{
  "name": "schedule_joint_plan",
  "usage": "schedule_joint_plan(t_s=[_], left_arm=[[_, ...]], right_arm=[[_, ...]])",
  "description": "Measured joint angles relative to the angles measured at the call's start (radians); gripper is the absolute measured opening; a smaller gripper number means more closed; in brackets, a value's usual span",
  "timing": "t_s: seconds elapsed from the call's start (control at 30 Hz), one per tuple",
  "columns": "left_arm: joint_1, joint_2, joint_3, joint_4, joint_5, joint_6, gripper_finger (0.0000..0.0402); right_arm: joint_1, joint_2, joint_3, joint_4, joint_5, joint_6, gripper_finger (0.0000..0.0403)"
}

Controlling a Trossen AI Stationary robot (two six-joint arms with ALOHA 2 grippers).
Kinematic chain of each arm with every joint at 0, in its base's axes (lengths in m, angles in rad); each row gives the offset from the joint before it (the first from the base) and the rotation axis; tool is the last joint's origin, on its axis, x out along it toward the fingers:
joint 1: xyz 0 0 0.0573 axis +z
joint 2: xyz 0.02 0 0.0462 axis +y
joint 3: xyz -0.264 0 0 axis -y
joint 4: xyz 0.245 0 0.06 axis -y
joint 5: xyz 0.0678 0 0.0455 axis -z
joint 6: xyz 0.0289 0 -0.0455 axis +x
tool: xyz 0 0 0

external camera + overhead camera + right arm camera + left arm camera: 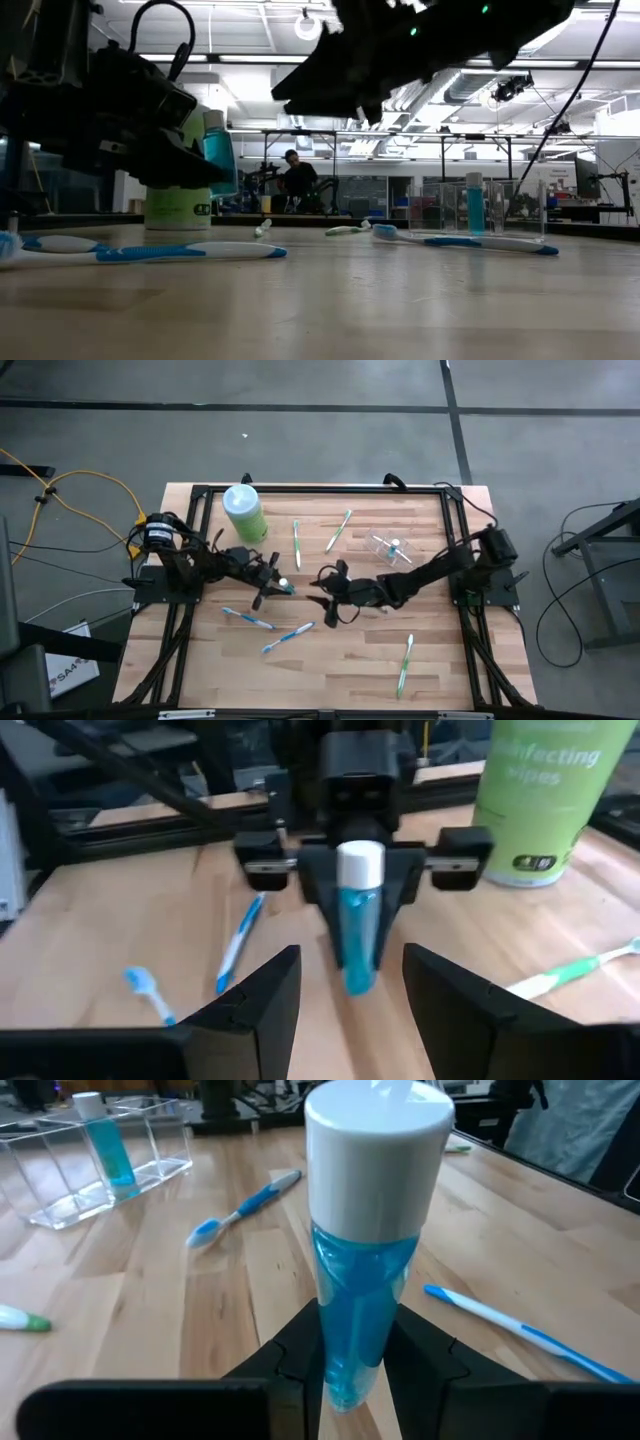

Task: Pick & Place toothbrushing station
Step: Put the blue mouthwash into the middle of the transparent organizer

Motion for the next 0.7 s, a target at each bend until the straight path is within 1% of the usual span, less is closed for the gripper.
schedule_joint_plan(t_s=[0.13, 0.27, 0.4, 0.7], left_arm=[[-0.018, 0.0, 0.004, -0.002, -0.034, -0.017, 0.0078], [-0.02, 0.0, 0.023, -0.002, -0.036, -0.023, 0.0078], [-0.02, 0.0, 0.047, -0.002, -0.036, -0.026, 0.0078], [-0.02, 0.0, 0.105, -0.005, -0.032, -0.058, 0.0079]], right_arm=[[-0.025, 0.032, 0.0, 0.07, -0.005, -0.024, 0.0169], [-0.041, 0.052, 0.0, 0.12, -0.044, -0.036, 0.0169], [-0.048, 0.054, 0.0, 0.128, -0.07, -0.04, 0.0169], [-0.048, 0.054, 0.0, 0.143, -0.073, -0.06, 0.0169]])
